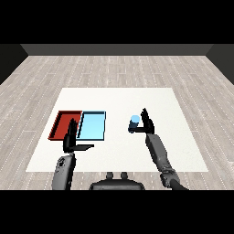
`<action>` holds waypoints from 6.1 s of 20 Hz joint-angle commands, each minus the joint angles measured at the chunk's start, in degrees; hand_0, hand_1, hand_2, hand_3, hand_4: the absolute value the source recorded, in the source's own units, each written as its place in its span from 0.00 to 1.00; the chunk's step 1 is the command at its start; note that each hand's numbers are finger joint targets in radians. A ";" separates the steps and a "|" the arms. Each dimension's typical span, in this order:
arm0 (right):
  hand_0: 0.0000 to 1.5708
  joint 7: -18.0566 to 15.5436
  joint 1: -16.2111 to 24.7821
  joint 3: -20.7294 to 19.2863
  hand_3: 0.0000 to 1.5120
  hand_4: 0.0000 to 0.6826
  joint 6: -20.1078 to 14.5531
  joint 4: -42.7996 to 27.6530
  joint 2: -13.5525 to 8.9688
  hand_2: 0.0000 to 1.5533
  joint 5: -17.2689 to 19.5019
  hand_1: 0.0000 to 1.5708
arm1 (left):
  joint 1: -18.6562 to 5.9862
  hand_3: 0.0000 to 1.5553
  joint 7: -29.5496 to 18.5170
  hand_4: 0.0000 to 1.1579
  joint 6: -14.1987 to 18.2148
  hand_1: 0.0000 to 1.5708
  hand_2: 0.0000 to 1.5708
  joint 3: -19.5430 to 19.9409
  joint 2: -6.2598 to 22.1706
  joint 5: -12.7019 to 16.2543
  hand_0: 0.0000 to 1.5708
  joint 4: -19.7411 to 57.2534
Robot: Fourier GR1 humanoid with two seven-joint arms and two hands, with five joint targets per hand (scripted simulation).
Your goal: Pick the blue can and put it in the blue box
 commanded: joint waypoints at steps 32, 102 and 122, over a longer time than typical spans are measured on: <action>0.00 -10.05 -15.88 -5.61 0.00 0.00 -1.19 28.42 0.19 0.00 -3.66 0.00 | -0.78 0.00 -1.67 0.00 -0.74 0.00 0.00 0.81 0.32 0.84 0.00 1.23; 0.91 13.02 2.58 23.05 0.91 0.82 -15.96 -30.27 2.19 0.94 -0.89 0.91 | -17.84 0.00 3.35 0.00 17.49 0.00 0.00 -28.37 -2.50 9.39 0.00 16.25; 0.90 9.49 4.63 30.89 0.90 0.82 -18.46 -32.35 2.20 0.94 -3.84 0.90 | -24.84 0.00 -0.14 0.00 20.58 0.00 0.00 -33.43 -2.50 19.15 0.00 25.64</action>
